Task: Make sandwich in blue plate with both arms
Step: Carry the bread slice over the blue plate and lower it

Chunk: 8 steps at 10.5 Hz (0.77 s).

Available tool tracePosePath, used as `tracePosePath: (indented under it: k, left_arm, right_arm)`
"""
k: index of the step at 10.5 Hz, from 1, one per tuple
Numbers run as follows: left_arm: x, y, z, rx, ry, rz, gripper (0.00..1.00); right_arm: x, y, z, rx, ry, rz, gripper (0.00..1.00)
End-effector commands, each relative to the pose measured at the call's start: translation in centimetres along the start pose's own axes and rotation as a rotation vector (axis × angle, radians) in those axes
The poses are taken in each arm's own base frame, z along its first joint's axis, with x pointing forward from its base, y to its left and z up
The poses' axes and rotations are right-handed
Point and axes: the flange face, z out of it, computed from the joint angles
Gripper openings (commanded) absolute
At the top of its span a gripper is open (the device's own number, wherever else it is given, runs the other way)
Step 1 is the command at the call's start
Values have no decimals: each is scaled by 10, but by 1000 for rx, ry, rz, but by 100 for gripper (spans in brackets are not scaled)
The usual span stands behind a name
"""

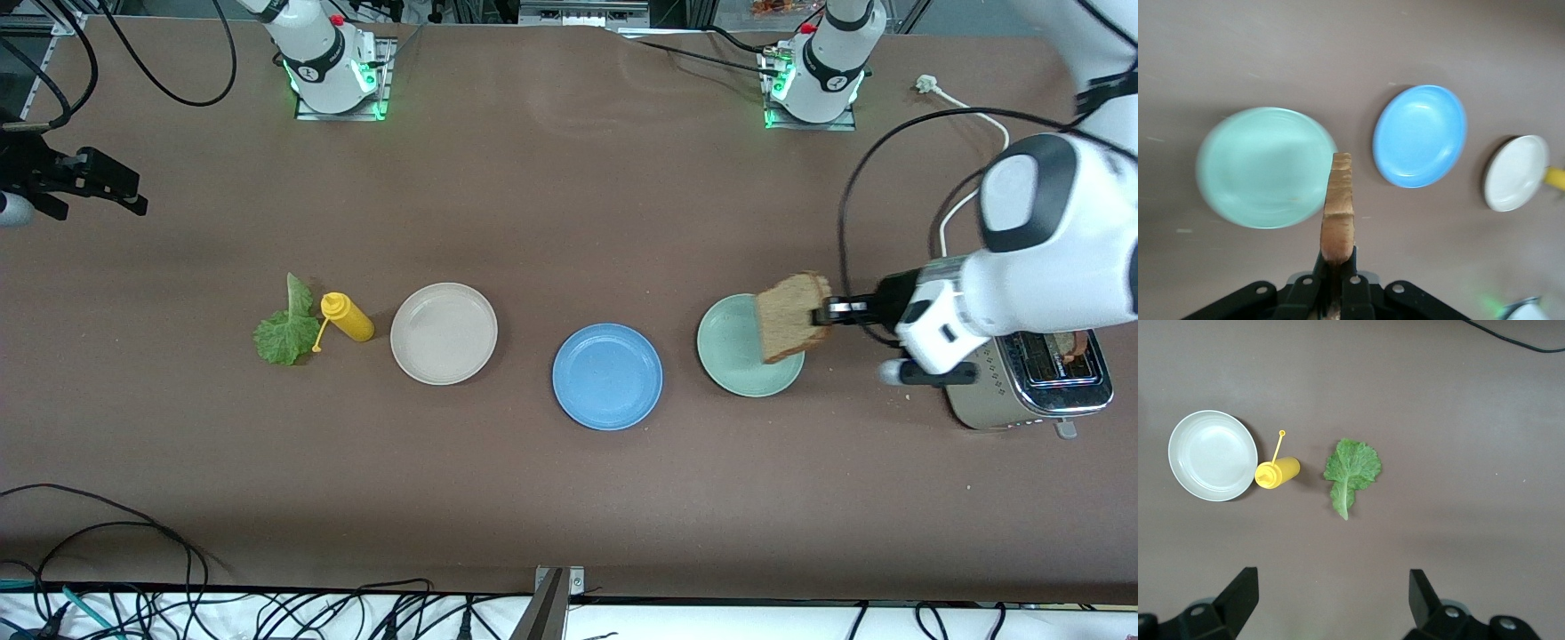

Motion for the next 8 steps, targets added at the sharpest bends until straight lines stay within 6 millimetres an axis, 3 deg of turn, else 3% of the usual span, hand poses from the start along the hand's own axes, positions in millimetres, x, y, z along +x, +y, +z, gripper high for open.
tracePosePath:
  k: [1,5,8]
  left_arm:
    - [13,53,68,-108,0,-66,0]
    - [21,101,152,-203,3,-151,0]
    - [21,119,204,-245,-10,-188,0]
  right_arm:
    - [0,-1,-5,17,-3,2,100]
    - [0,-1,-5,17,-3,1,100]
    - [0,1,-5,17,-3,4,100]
